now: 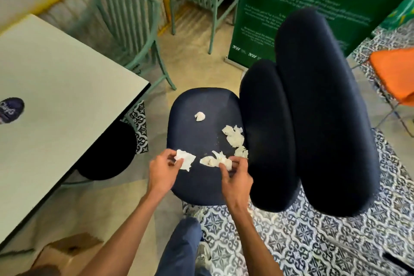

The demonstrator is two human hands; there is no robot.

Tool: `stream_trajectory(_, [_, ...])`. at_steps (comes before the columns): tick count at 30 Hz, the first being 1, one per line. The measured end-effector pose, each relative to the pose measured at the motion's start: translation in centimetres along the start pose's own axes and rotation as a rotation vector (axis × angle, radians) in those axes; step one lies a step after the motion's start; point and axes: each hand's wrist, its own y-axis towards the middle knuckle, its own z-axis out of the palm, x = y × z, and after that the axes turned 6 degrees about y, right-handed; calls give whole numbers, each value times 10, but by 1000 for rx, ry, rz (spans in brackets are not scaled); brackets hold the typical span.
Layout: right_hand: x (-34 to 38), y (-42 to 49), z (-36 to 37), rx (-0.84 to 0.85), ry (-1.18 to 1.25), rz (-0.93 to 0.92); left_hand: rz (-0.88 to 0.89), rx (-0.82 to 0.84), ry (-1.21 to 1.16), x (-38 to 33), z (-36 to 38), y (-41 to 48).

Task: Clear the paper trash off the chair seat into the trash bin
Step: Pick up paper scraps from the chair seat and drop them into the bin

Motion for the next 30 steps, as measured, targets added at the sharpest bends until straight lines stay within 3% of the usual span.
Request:
stream_trajectory(10, [69, -120, -7, 189, -36, -229, -128, -245, -107, 49, -111, -172])
stream_trajectory(17, [108, -185, 15, 355, -70, -356, -270, -435, -180, 106, -171, -247])
stream_trajectory(30, [126, -359, 139, 630, -231, -516, -494, -678, -251, 261, -262, -385])
